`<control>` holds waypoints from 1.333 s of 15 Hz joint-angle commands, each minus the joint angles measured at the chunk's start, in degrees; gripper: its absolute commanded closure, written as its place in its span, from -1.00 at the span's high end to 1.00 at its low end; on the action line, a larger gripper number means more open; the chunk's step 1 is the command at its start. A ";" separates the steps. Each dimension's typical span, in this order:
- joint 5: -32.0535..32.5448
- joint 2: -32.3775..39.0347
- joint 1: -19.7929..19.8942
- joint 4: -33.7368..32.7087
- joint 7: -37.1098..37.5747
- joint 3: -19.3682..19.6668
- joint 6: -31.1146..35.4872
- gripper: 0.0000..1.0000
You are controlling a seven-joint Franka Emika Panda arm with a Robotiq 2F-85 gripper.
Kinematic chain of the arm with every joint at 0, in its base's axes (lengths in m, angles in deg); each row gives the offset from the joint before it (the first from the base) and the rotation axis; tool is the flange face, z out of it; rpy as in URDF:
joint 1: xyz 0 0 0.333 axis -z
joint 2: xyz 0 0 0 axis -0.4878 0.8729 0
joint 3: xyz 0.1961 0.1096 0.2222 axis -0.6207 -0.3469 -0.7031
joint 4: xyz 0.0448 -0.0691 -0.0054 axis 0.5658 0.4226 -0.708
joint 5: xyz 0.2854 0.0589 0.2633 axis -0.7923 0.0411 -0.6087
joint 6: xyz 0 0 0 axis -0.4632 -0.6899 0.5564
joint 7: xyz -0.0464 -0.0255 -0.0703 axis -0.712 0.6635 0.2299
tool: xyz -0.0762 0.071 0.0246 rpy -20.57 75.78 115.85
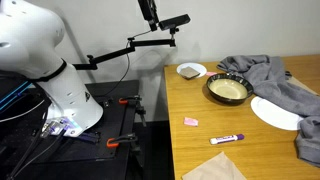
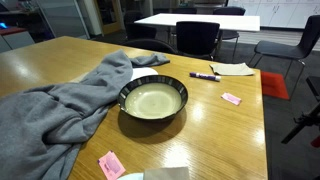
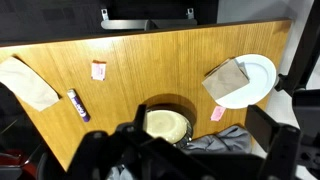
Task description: Move the purple marker backwards
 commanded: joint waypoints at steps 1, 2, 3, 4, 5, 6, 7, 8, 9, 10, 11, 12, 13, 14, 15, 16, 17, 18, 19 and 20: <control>0.49 0.10 -0.42 -0.10 0.32 0.47 -0.14 1.00; 0.49 0.11 -0.42 -0.10 0.32 0.47 -0.14 1.00; 0.49 0.12 -0.42 -0.10 0.32 0.47 -0.14 1.00; 0.49 0.12 -0.42 -0.10 0.32 0.47 -0.14 1.00; 0.49 0.13 -0.42 -0.10 0.32 0.47 -0.14 1.00; 0.49 0.13 -0.42 -0.10 0.32 0.47 -0.14 1.00; 0.49 0.13 -0.42 -0.10 0.32 0.47 -0.14 1.00; 0.93 0.27 0.10 -0.20 0.35 0.47 0.19 1.00; 1.41 0.49 0.65 -0.35 0.45 0.48 0.45 1.00; 1.77 1.04 1.14 -0.69 -0.05 1.10 0.63 1.00; 2.15 1.34 1.64 -0.89 -0.34 1.55 0.91 1.00; 2.74 1.90 2.52 -1.30 -0.72 2.22 1.26 1.00; 3.24 2.37 3.29 -1.76 -0.93 2.88 1.36 1.00; 3.77 3.04 4.19 -2.31 -1.42 3.87 1.58 1.00; 4.36 3.63 5.03 -2.81 -1.92 4.76 1.66 1.00; 5.19 4.54 6.09 -3.46 -2.29 5.64 1.94 1.00; 5.93 5.53 6.96 -4.14 -3.02 6.62 2.18 1.00; 6.53 7.04 7.94 -4.76 -3.72 7.61 2.82 1.00; 7.13 8.37 8.67 -5.43 -4.17 8.50 3.18 1.00; 7.63 9.83 9.41 -6.17 -4.90 9.41 3.60 1.00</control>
